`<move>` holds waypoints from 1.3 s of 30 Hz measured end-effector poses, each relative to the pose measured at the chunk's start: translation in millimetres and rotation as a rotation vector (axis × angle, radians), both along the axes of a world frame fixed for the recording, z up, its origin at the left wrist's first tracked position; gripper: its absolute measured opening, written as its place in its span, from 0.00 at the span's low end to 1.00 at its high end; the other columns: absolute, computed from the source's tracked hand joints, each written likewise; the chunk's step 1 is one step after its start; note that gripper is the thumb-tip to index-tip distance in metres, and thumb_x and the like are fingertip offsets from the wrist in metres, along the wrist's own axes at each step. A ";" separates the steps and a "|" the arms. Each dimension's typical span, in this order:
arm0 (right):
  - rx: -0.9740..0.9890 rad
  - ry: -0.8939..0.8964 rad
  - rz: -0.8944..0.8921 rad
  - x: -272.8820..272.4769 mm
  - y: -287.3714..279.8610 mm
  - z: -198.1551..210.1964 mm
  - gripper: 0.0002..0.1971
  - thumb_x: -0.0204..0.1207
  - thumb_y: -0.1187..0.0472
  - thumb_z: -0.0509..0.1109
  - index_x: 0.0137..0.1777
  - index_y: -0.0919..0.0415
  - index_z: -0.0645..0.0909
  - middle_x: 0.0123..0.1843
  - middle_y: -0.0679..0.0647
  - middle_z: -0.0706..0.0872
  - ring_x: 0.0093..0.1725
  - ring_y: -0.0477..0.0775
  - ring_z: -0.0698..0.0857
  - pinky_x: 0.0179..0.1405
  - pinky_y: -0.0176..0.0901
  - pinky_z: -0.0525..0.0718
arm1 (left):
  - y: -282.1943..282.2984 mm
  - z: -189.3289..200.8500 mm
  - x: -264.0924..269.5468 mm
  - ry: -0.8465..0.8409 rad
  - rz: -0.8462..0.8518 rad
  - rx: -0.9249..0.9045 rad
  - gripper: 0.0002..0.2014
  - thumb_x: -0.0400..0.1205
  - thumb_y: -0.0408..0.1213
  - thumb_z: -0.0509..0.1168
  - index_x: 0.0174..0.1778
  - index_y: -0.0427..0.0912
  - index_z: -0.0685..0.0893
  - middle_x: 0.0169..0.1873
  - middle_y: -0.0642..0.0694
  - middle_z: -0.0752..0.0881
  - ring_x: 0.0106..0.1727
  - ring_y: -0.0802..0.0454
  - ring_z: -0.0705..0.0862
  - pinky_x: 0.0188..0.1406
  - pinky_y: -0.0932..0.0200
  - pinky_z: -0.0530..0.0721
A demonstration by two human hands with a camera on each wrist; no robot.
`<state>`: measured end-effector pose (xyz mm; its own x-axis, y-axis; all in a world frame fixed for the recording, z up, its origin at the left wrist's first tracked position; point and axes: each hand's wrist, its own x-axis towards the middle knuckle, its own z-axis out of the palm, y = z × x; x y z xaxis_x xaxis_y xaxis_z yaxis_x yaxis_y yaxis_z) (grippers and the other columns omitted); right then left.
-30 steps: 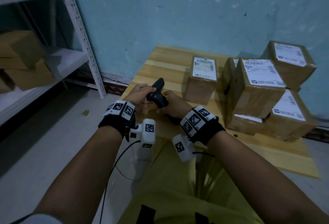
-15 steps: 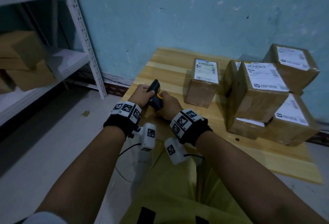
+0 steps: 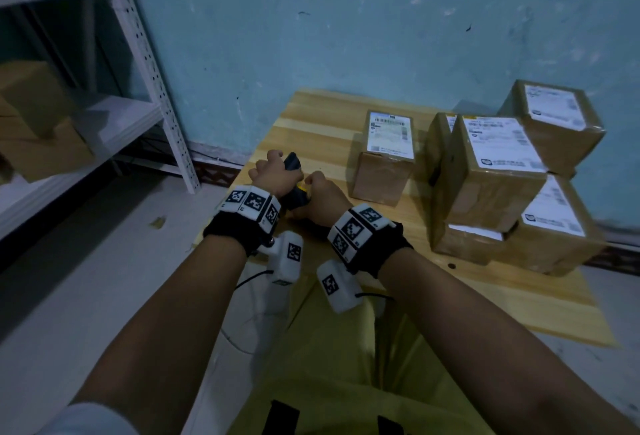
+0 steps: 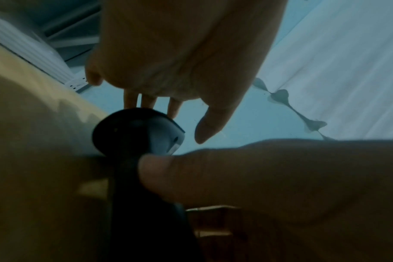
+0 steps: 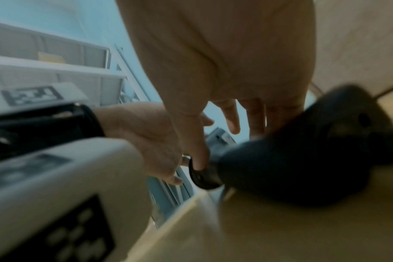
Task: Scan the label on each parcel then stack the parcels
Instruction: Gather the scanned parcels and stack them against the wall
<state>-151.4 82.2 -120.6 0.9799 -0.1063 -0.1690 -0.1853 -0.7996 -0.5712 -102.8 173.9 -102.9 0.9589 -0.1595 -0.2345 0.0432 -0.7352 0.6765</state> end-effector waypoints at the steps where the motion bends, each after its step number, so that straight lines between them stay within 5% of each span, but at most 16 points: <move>1: -0.001 -0.027 -0.009 -1.4 -3.1 1.7 0.33 0.71 0.56 0.76 0.70 0.67 0.64 0.65 0.65 0.77 0.61 0.65 0.79 0.51 0.50 0.78 | -1.0 2.5 1.3 -0.012 -0.001 0.000 0.32 0.82 0.43 0.61 0.80 0.42 0.55 0.76 0.33 0.61 0.77 0.36 0.59 0.69 0.47 0.66; 7: 0.085 -0.214 -0.100 -13.6 -24.4 28.4 0.28 0.75 0.56 0.71 0.72 0.65 0.66 0.60 0.62 0.77 0.63 0.62 0.78 0.51 0.46 0.74 | -14.2 37.2 -2.5 -0.094 -0.061 -0.072 0.29 0.82 0.44 0.60 0.79 0.46 0.58 0.77 0.36 0.60 0.78 0.38 0.58 0.71 0.47 0.65; 12: 0.204 -0.311 -0.143 -33.5 -46.4 64.0 0.24 0.77 0.57 0.68 0.70 0.63 0.68 0.52 0.52 0.73 0.50 0.49 0.74 0.41 0.39 0.70 | -48.4 66.9 -11.2 -0.134 -0.159 -0.283 0.28 0.81 0.41 0.62 0.77 0.47 0.64 0.75 0.38 0.66 0.77 0.42 0.65 0.74 0.49 0.67; 16: 0.286 -0.496 -0.226 -54.5 -73.8 91.8 0.15 0.76 0.60 0.69 0.61 0.61 0.74 0.47 0.52 0.79 0.47 0.48 0.78 0.42 0.38 0.72 | -81.0 90.3 -34.3 -0.064 -0.289 -0.616 0.24 0.82 0.32 0.60 0.76 0.39 0.66 0.56 0.44 0.79 0.63 0.50 0.76 0.57 0.66 0.74; 18: 0.330 -0.626 -0.303 -67.6 -94.1 105.5 0.11 0.75 0.64 0.69 0.56 0.60 0.76 0.45 0.53 0.81 0.46 0.48 0.80 0.45 0.39 0.76 | -96.9 102.2 -47.4 0.036 -0.373 -0.749 0.20 0.84 0.33 0.59 0.73 0.44 0.68 0.49 0.49 0.78 0.59 0.52 0.77 0.61 0.61 0.74; 22: 0.316 -0.829 -0.475 -94.1 -140.1 118.7 0.12 0.75 0.69 0.68 0.57 0.70 0.79 0.48 0.56 0.80 0.52 0.49 0.79 0.54 0.36 0.76 | -130.5 108.4 -66.6 0.163 -0.469 -0.768 0.25 0.84 0.39 0.59 0.78 0.49 0.63 0.68 0.43 0.74 0.72 0.45 0.71 0.63 0.56 0.71; 25: 0.302 -0.770 -0.587 -107.1 -167.5 110.9 0.17 0.76 0.69 0.67 0.64 0.69 0.76 0.57 0.54 0.78 0.60 0.48 0.76 0.62 0.35 0.73 | -152.1 97.8 -79.3 0.214 -0.478 -0.699 0.30 0.84 0.41 0.59 0.82 0.50 0.56 0.79 0.48 0.65 0.77 0.48 0.66 0.74 0.53 0.68; 26: 0.312 -0.726 -0.610 -109.9 -173.5 105.1 0.19 0.77 0.68 0.66 0.67 0.69 0.74 0.61 0.55 0.79 0.63 0.49 0.77 0.65 0.36 0.72 | -157.4 92.7 -83.1 0.233 -0.484 -0.704 0.30 0.85 0.40 0.58 0.82 0.48 0.55 0.79 0.51 0.65 0.75 0.50 0.69 0.72 0.56 0.70; 28: 0.360 -0.650 -0.616 -115.3 -180.6 93.9 0.21 0.77 0.67 0.65 0.70 0.69 0.72 0.67 0.60 0.80 0.66 0.54 0.79 0.70 0.44 0.74 | -165.3 83.3 -89.4 0.282 -0.491 -0.756 0.27 0.86 0.36 0.57 0.81 0.44 0.57 0.73 0.52 0.72 0.61 0.56 0.78 0.51 0.69 0.79; 30: 0.414 -0.580 -0.614 -121.2 -181.0 86.3 0.21 0.78 0.69 0.64 0.71 0.70 0.71 0.68 0.62 0.80 0.62 0.53 0.80 0.64 0.41 0.78 | -173.2 75.8 -90.8 0.328 -0.502 -0.820 0.25 0.86 0.33 0.56 0.80 0.41 0.60 0.72 0.45 0.76 0.56 0.53 0.79 0.38 0.70 0.80; 34: 0.432 -0.494 -0.616 -132.1 -187.2 79.9 0.29 0.79 0.62 0.64 0.79 0.64 0.61 0.73 0.56 0.77 0.67 0.53 0.78 0.42 0.24 0.75 | -182.8 70.5 -94.2 0.392 -0.505 -0.893 0.25 0.86 0.30 0.55 0.80 0.40 0.59 0.73 0.38 0.75 0.64 0.45 0.79 0.58 0.54 0.81; 36: 0.440 -0.502 -0.586 -136.9 -185.5 83.1 0.25 0.81 0.63 0.62 0.77 0.64 0.65 0.66 0.54 0.79 0.61 0.49 0.78 0.28 0.14 0.70 | -185.7 69.9 -96.0 0.384 -0.537 -0.895 0.25 0.86 0.29 0.55 0.79 0.40 0.60 0.73 0.38 0.75 0.71 0.42 0.77 0.67 0.51 0.77; 39: 0.484 -0.565 -0.499 -136.0 -173.5 92.9 0.18 0.78 0.70 0.63 0.68 0.62 0.74 0.56 0.50 0.81 0.57 0.46 0.81 0.37 0.13 0.74 | -186.5 74.8 -96.5 0.344 -0.572 -0.913 0.26 0.85 0.28 0.55 0.80 0.40 0.58 0.74 0.39 0.74 0.72 0.42 0.76 0.71 0.50 0.75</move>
